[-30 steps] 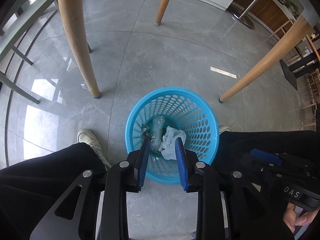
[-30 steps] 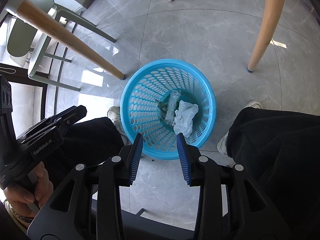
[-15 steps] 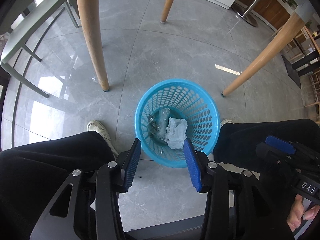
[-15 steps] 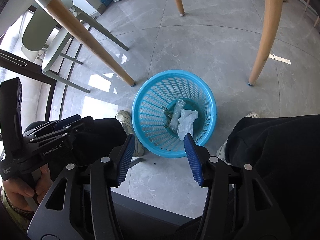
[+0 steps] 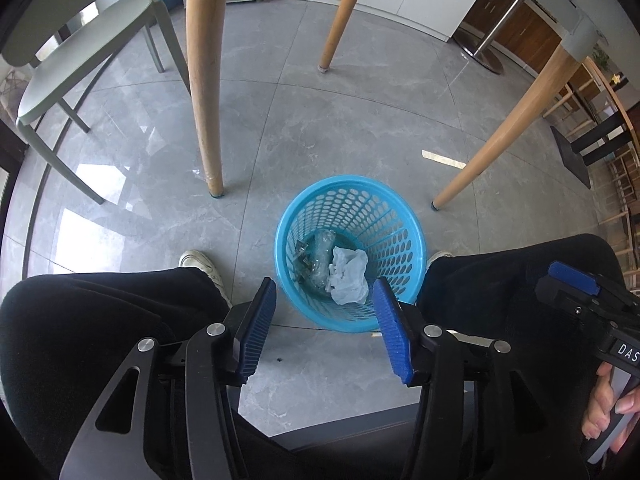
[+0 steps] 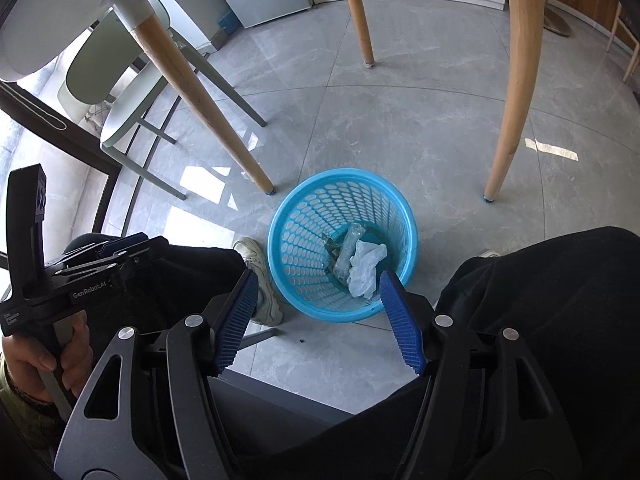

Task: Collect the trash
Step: 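Open the left tool over the basket while the right tool releases the white bag, then raise both tools back toward the trash on the white table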

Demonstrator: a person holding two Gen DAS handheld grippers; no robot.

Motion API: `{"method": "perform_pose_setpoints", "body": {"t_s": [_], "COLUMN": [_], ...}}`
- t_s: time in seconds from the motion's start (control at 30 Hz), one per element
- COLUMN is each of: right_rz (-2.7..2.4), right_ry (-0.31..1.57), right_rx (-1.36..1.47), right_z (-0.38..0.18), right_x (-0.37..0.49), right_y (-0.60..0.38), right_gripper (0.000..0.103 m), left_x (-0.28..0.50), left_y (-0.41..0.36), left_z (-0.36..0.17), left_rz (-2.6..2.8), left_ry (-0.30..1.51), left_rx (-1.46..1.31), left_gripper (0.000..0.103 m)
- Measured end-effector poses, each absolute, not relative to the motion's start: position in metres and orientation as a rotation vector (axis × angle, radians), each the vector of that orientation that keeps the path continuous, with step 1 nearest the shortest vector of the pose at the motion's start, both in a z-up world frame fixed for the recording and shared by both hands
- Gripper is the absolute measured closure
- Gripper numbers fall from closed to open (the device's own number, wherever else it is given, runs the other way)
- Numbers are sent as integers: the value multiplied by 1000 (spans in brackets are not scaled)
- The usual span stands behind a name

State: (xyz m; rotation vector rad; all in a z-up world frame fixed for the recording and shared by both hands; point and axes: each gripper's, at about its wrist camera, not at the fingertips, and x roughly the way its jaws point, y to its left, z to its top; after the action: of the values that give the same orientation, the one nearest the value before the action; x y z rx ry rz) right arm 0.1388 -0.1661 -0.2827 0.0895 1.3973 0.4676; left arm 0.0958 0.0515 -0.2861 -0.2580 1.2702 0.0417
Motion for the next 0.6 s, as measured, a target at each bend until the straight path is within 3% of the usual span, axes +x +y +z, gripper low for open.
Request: {"method": "perform_pose_setpoints", "body": {"t_s": [0.6], "right_rz": [503], "right_ry": [1191], "right_rx": [-38], "right_z": [-204], "right_x": [106], "right_y": [-183], "right_gripper": [36], "left_x": [52], "left_y": [67], "left_z": [-211], "left_rz": [38], "left_ry": [1127], "left_rx": [-268], "left_gripper": [46]}}
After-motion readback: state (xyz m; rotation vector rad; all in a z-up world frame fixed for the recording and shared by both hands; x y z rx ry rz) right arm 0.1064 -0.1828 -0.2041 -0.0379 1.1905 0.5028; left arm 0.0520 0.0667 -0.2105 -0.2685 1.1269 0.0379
